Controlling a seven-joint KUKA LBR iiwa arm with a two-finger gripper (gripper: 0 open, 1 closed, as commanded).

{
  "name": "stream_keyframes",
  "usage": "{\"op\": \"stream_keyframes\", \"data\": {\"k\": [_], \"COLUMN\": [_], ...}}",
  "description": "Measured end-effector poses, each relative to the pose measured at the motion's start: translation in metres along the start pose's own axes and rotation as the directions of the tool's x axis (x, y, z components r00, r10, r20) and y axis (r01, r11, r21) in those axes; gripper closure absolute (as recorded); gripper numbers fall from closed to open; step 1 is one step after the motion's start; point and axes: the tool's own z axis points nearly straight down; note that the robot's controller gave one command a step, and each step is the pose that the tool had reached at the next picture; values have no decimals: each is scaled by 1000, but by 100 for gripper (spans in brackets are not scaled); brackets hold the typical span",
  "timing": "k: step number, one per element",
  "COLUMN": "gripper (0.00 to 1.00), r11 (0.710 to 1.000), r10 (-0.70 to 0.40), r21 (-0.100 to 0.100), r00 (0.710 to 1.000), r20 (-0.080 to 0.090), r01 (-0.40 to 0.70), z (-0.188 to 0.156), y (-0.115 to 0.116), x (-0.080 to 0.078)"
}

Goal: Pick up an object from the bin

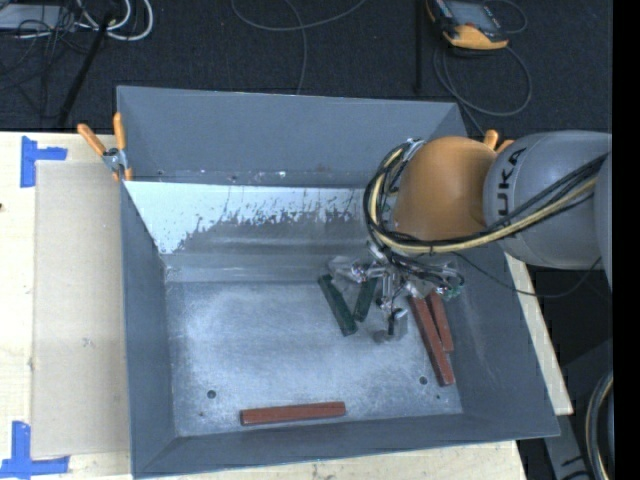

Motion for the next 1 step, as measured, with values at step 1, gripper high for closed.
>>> {"op": "stream_keyframes", "data": {"k": [1], "gripper": [0], "r11": [997], "r10": [-82], "r21": [-1], "r00": [997], "r20": [0], "r01": [82], "z": [0], "y": [16], "x": [-25]}}
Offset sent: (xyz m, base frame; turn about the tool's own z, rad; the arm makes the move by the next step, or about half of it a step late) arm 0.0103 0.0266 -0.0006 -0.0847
